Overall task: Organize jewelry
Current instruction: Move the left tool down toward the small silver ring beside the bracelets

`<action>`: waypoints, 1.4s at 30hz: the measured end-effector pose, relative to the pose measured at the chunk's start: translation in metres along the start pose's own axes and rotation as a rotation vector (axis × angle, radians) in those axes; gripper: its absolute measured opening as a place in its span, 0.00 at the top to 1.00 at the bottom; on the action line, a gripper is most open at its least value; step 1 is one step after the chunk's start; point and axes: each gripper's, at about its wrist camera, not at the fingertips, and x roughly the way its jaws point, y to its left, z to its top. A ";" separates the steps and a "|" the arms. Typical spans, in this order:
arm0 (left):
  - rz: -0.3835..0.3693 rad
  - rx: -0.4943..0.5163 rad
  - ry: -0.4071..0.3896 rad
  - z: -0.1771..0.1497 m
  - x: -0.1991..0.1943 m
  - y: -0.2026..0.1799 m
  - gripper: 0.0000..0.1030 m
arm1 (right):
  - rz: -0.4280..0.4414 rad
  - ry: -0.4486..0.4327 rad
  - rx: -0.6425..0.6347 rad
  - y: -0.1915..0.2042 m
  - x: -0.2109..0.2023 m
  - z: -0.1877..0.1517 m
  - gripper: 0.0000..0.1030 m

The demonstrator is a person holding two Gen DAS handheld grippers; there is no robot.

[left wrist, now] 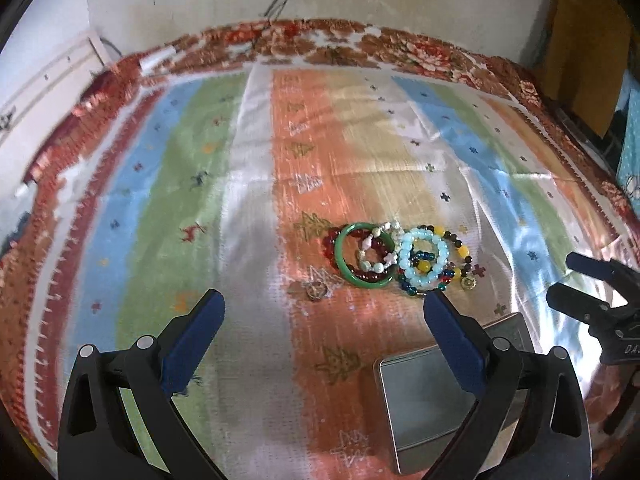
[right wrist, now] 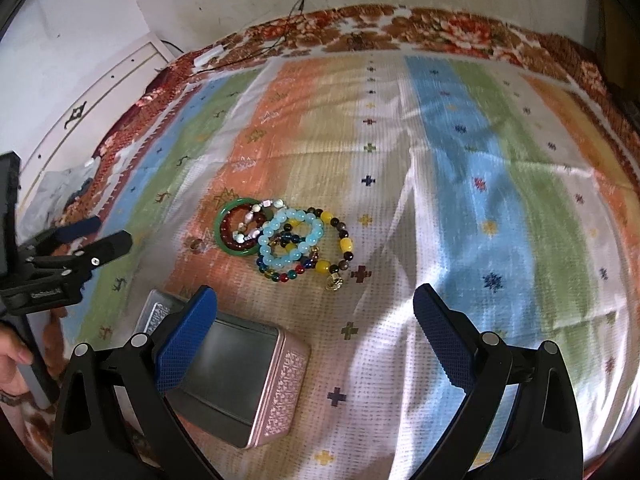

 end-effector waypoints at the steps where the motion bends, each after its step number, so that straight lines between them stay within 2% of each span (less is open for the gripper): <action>1: -0.003 -0.003 0.014 0.001 0.005 0.002 0.06 | 0.003 0.007 0.002 0.000 0.002 0.000 0.03; 7: 0.004 -0.014 0.063 0.006 0.023 0.004 0.07 | 0.007 0.051 0.004 0.001 0.015 0.006 0.03; 10: -0.028 -0.052 0.105 0.008 0.034 0.009 0.15 | -0.020 0.092 -0.007 -0.001 0.029 0.009 0.03; 14: -0.009 -0.038 0.128 0.010 0.044 0.009 0.16 | -0.022 0.127 0.000 -0.003 0.044 0.013 0.03; 16: -0.019 -0.042 0.144 0.010 0.049 0.011 0.23 | -0.031 0.141 0.001 -0.005 0.050 0.015 0.03; 19: -0.041 -0.053 0.175 0.011 0.057 0.014 0.24 | -0.038 0.151 0.016 -0.007 0.055 0.017 0.04; 29: -0.049 -0.045 0.227 0.016 0.082 0.012 0.34 | -0.056 0.195 0.028 -0.014 0.073 0.025 0.04; 31: -0.048 -0.041 0.246 0.017 0.088 0.011 0.40 | -0.060 0.211 0.029 -0.015 0.078 0.025 0.10; 35: -0.036 -0.032 0.272 0.016 0.100 0.012 0.41 | -0.064 0.231 0.023 -0.014 0.083 0.024 0.15; 37: -0.031 -0.037 0.282 0.015 0.104 0.014 0.47 | -0.067 0.237 0.019 -0.013 0.085 0.024 0.22; 41: -0.026 -0.051 0.301 0.015 0.112 0.019 0.52 | -0.079 0.254 0.023 -0.014 0.093 0.026 0.23; 42: -0.027 -0.050 0.304 0.015 0.113 0.019 0.54 | -0.081 0.260 0.022 -0.015 0.096 0.027 0.29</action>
